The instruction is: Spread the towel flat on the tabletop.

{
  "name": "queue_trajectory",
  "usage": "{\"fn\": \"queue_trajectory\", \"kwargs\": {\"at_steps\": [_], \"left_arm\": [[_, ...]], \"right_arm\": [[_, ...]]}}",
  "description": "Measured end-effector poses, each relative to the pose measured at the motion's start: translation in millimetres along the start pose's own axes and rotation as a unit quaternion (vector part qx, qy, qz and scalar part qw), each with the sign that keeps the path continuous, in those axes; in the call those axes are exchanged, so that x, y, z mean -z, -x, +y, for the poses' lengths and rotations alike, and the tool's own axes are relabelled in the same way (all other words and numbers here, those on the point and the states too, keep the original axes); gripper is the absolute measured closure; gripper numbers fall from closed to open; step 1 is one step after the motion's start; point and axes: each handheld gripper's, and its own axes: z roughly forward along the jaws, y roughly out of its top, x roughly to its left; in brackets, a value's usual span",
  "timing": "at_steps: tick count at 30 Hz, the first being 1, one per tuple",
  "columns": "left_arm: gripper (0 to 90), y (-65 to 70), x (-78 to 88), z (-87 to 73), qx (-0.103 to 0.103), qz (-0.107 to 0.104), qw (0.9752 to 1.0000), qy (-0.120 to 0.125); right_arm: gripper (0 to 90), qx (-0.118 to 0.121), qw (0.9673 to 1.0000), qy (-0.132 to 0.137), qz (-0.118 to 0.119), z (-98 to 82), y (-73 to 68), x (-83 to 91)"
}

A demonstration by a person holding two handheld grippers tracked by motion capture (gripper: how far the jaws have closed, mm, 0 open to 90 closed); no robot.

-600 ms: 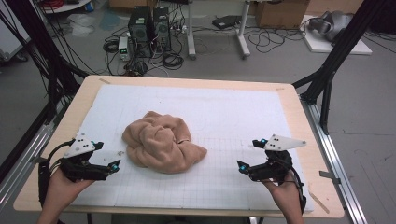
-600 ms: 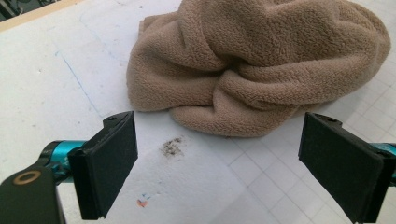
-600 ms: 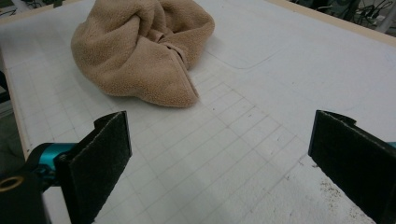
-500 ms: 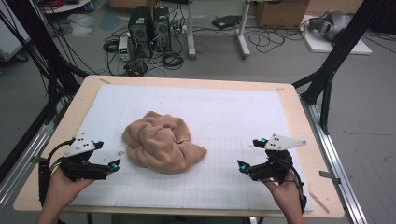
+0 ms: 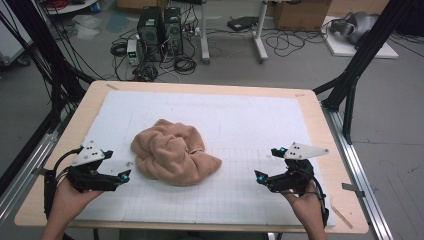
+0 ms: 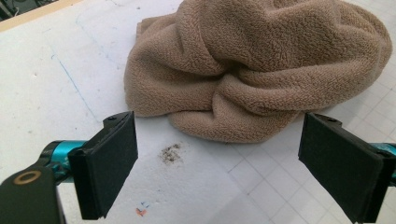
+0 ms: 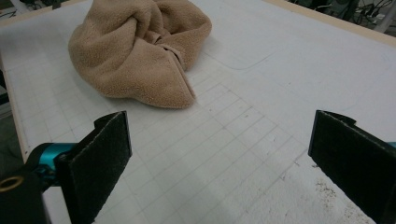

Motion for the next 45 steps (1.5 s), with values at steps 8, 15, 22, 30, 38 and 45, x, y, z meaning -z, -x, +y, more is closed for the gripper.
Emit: {"fn": "queue_trajectory", "kwargs": {"at_steps": [8,15,22,30,38,45], "left_arm": [[12.2,1.8,0.3,1.7,-0.003,-0.007,1.0,0.0],[12.2,2.2,-0.2,3.5,-0.002,-0.01,0.9999,0.004],[12.3,3.4,-4.3,7.9,-0.001,-0.015,0.9999,0.007],[12.3,6.0,-11.6,15.2,-0.003,-0.023,0.9997,0.007],[12.7,9.3,-25.9,29.9,-0.006,-0.038,0.9992,0.007],[15.9,10.7,-41.6,31.9,-0.012,-0.039,0.9991,-0.01]], "right_arm": [[5.0,0.007,1.0,0.0,0.004,6.9,-4.3,-4.3],[5.0,0.014,0.9997,-0.012,0.015,16.1,-8.6,-18.4],[5.0,0.027,0.999,-0.022,0.026,27.1,-12.7,-31.9],[5.0,0.045,0.9976,-0.027,0.046,46.8,-17.2,-54.1],[5.0,0.048,0.9963,-0.026,0.066,64.2,-20.5,-79.0],[11.5,0.064,0.9936,-0.038,0.084,69.7,-28.8,-103.5]]}}
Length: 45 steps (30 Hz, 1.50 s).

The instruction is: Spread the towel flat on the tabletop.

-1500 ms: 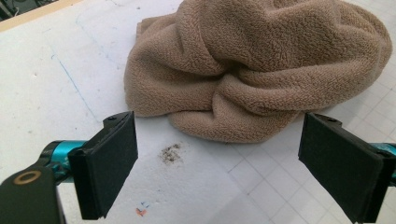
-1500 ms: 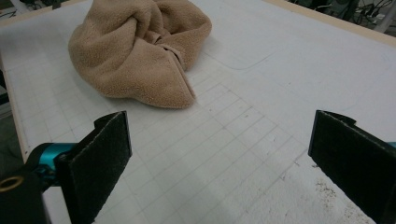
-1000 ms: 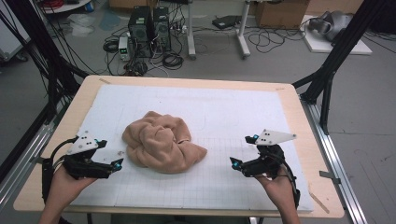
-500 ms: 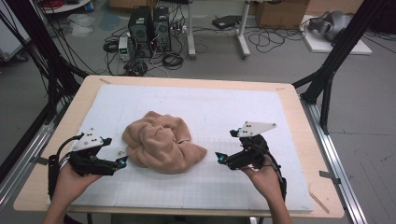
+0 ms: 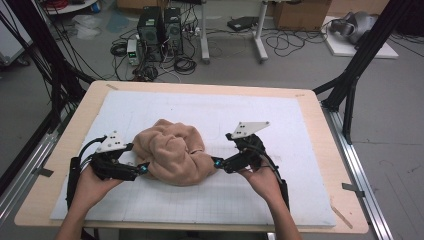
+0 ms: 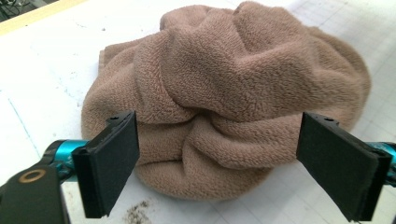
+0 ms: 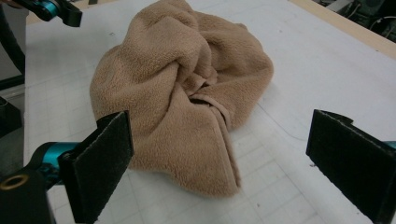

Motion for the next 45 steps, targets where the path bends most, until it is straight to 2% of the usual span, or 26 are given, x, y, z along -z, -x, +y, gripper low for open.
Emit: {"fn": "queue_trajectory", "kwargs": {"at_steps": [1,4,6,10,14,15,16,17,18,19,21,23,26,28,29,30,31,32,35,37,38,39,42,43,44,45], "left_arm": [[17.3,-0.6,-6.5,-0.7,-0.001,-0.002,1.0,-0.009],[24.0,-0.7,-13.2,-2.7,-0.004,-0.004,0.9999,-0.015],[31.0,-1.7,-20.3,-6.5,0.002,-0.01,0.9998,-0.016],[39.6,-4.9,-42.0,-17.8,0.028,-0.035,0.9982,-0.04],[46.1,-4.2,-47.8,-20.8,0.031,-0.042,0.9979,-0.039],[50.3,-3.9,-48.2,-20.9,0.029,-0.044,0.9978,-0.039],[50.3,-3.6,-48.7,-21.1,0.03,-0.052,0.9973,-0.043],[58.0,-3.4,-49.8,-21.0,0.029,-0.058,0.9966,-0.051],[62.3,-2.1,-50.6,-21.1,0.021,-0.064,0.9961,-0.057],[65.5,-2.1,-50.6,-21.1,0.021,-0.064,0.9961,-0.057],[68.7,-0.1,-50.0,-20.7,0.014,-0.061,0.9964,-0.057],[72.3,0.6,-49.2,-20.5,0.005,-0.061,0.9964,-0.058],[78.3,3.8,-44.8,-20.1,-0.015,-0.05,0.9973,-0.051],[81.5,5.3,-41.8,-20.3,-0.018,-0.048,0.9976,-0.046],[83.7,6.1,-38.3,-20.2,-0.02,-0.053,0.9975,-0.043],[83.7,7.3,-33.5,-19.7,-0.024,-0.059,0.9973,-0.038],[84.3,8.6,-31.0,-19.5,-0.025,-0.06,0.9974,-0.033],[84.7,11.9,-23.9,-18.2,-0.031,-0.058,0.9975,-0.027],[84.8,16.9,-16.4,-16.8,-0.033,-0.06,0.9975,-0.016],[84.7,25.4,-6.9,-16.8,-0.036,-0.068,0.997,-0.001],[84.7,28.9,-3.9,-17.7,-0.035,-0.07,0.9969,0.005],[84.7,34.5,0.7,-19.8,-0.038,-0.074,0.9965,0.01],[84.8,46.0,10.0,-27.1,-0.044,-0.067,0.9966,0.017],[84.8,49.0,12.9,-29.7,-0.046,-0.064,0.9967,0.017],[84.8,51.9,15.8,-32.5,-0.05,-0.063,0.9966,0.016],[84.8,54.9,18.6,-35.4,-0.052,-0.062,0.9966,0.014]], "right_arm": [[16.2,0.005,1.0,-0.004,0.007,0.5,-0.4,-4.0],[19.4,0.015,0.9997,-0.013,0.015,-0.1,-1.6,-17.7],[24.6,0.015,0.9994,-0.024,0.022,-1.9,-1.6,-27.1],[35.4,0.021,0.9986,-0.037,0.031,-8.7,0.7,-45.3],[46.6,0.028,0.9964,-0.065,0.046,-15.4,1.5,-63.4],[49.7,0.032,0.9955,-0.072,0.052,-17.1,0.8,-67.6],[49.7,0.032,0.9955,-0.072,0.052,-17.1,0.8,-67.6],[57.5,0.046,0.9929,-0.091,0.062,-21.4,0.2,-77.1],[60.8,0.047,0.992,-0.096,0.067,-22.7,0.1,-79.5],[60.8,0.047,0.992,-0.096,0.067,-22.7,0.1,-79.5],[70.1,0.048,0.9913,-0.097,0.075,-25.3,-0.4,-81.1],[74.5,0.05,0.9912,-0.095,0.077,-25.6,-0.1,-78.1],[78.6,0.051,0.9902,-0.089,0.095,-27.7,1.0,-69.8],[79.2,0.052,0.9897,-0.088,0.1,-28.6,2.0,-65.0],[80.2,0.054,0.989,-0.089,0.106,-30.3,2.1,-52.4],[80.2,0.054,0.989,-0.089,0.106,-30.3,2.1,-52.4],[81.1,0.059,0.9888,-0.089,0.105,-31.0,1.9,-43.4],[81.2,0.063,0.9889,-0.09,0.1,-32.0,1.2,-27.3],[81.1,0.061,0.9902,-0.071,0.103,-34.3,-1.4,-4.5],[81.1,0.064,0.9904,-0.058,0.108,-37.3,-6.9,10.8],[81.1,0.064,0.9904,-0.058,0.108,-37.3,-6.9,10.8],[81.2,0.073,0.9895,-0.061,0.109,-39.8,-15.1,19.9],[81.2,0.086,0.9872,-0.068,0.116,-44.7,-30.5,27.2],[81.2,0.086,0.9872,-0.068,0.116,-44.7,-30.5,27.2],[81.1,0.093,0.9855,-0.073,0.121,-48.2,-40.7,28.9],[81.1,0.093,0.9855,-0.073,0.121,-48.2,-40.7,28.9]]}}
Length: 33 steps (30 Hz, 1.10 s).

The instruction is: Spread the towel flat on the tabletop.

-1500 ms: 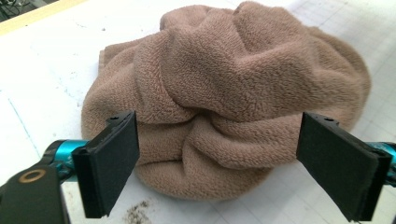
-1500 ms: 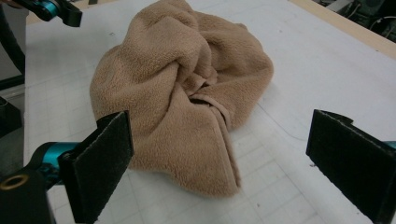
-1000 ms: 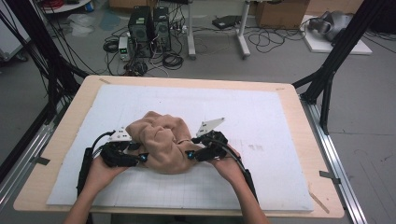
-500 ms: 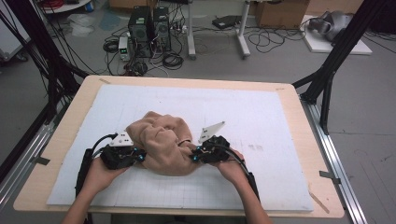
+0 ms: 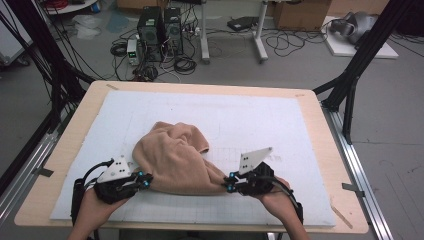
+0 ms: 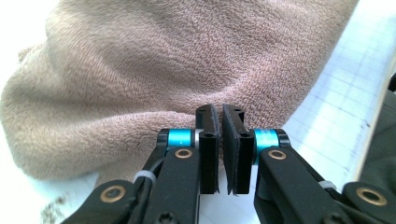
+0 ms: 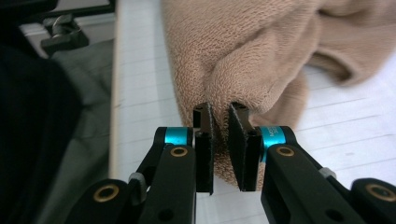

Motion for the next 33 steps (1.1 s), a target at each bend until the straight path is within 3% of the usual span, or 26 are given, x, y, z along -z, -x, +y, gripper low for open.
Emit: {"fn": "queue_trajectory", "kwargs": {"at_steps": [2,6,8,9,13,17,18,20,22,23,24,25,28,31,33], "left_arm": [[84.9,5.3,4.3,-5.0,-0.003,-0.004,1.0,-0.008],[83.4,7.6,9.6,-12.0,0.001,-0.013,0.9996,-0.025],[69.8,4.9,12.4,-12.1,0.004,-0.011,0.9996,-0.026],[69.8,2.1,14.4,-11.2,0.006,-0.007,0.9997,-0.023],[54.9,-7.7,18.1,-5.6,0.01,0.021,0.9996,-0.015],[53.6,-20.9,10.3,0.3,0.021,0.046,0.9987,-0.011],[52.4,-25.7,5.2,1.4,0.03,0.048,0.9983,-0.012],[52.2,-31.6,-3.1,2.1,0.04,0.056,0.9975,-0.015],[49.9,-37.9,-14.0,1.8,0.05,0.071,0.996,-0.021],[49.8,-45.1,-24.2,0.6,0.058,0.083,0.9942,-0.035],[49.5,-45.1,-24.2,0.6,0.058,0.083,0.9942,-0.035],[48.9,-48.3,-28.7,0.6,0.065,0.093,0.9924,-0.047],[49.1,-55.2,-38.3,0.4,0.073,0.098,0.9905,-0.062],[52.1,-61.1,-48.7,-1.8,0.077,0.087,0.9894,-0.087],[57.4,-60.5,-58.7,-3.0,0.064,0.074,0.9892,-0.109]], "right_arm": [[81.1,0.008,0.9999,-0.004,0.01,-2.6,-12.8,-4.1],[80.0,0.016,0.9997,-0.013,0.014,-3.0,-18.3,-9.3],[72.2,0.015,0.9998,-0.003,0.008,1.1,-16.0,-7.6],[72.2,0.015,0.9998,-0.003,0.008,1.1,-16.0,-7.6],[63.2,0.004,0.9994,0.031,-0.012,13.3,-2.7,4.4],[61.4,0.0,0.9987,0.037,-0.034,21.0,8.7,4.1],[58.4,-0.006,0.9984,0.036,-0.043,26.4,16.9,-3.7],[56.7,-0.004,0.9983,0.035,-0.047,28.1,19.4,-7.7],[55.2,-0.007,0.9986,0.022,-0.048,33.3,31.1,-27.1],[55.4,-0.013,0.9987,0.02,-0.046,34.1,35.9,-34.3],[56.4,-0.023,0.9988,0.016,-0.04,34.5,40.2,-41.5],[56.9,-0.029,0.9989,0.01,-0.034,35.2,43.8,-48.4],[58.3,-0.027,0.9991,0.0,-0.032,37.0,48.4,-62.6],[60.5,-0.031,0.9991,-0.015,-0.025,37.1,54.1,-78.5],[66.0,-0.043,0.9986,-0.027,-0.011,34.7,57.1,-88.8]]}}
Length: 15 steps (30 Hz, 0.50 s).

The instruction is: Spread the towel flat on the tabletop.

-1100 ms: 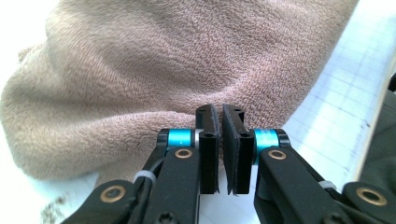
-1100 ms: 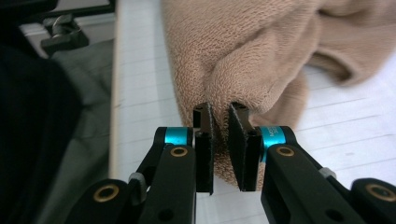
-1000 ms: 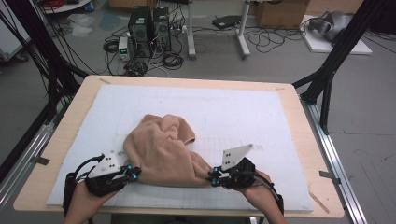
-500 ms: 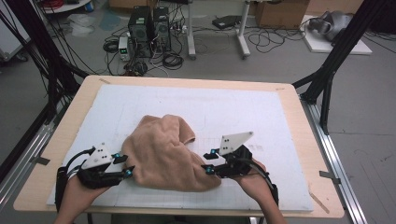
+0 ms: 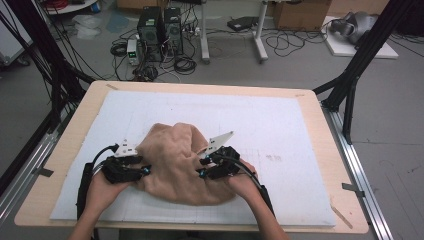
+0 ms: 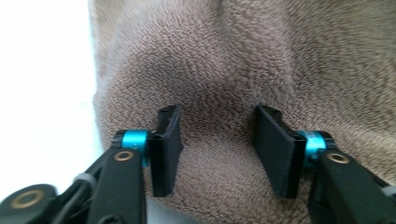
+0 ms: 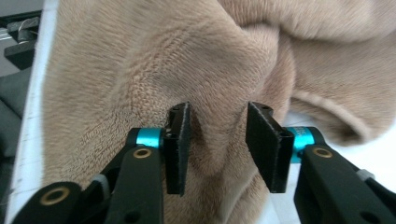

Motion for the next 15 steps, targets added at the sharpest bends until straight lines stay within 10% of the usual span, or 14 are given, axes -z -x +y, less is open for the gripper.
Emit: {"fn": "queue_trajectory", "kwargs": {"at_steps": [4,15], "left_arm": [[69.9,7.3,-5.6,2.5,-0.024,0.012,0.9996,-0.007],[81.0,20.0,-3.7,6.1,-0.038,-0.011,0.9992,0.009]], "right_arm": [[83.6,0.016,0.9997,-0.016,0.012,-4.5,-2.0,-10.0],[84.6,-0.001,1.0,-0.003,-0.002,-32.5,-2.8,37.7]]}}
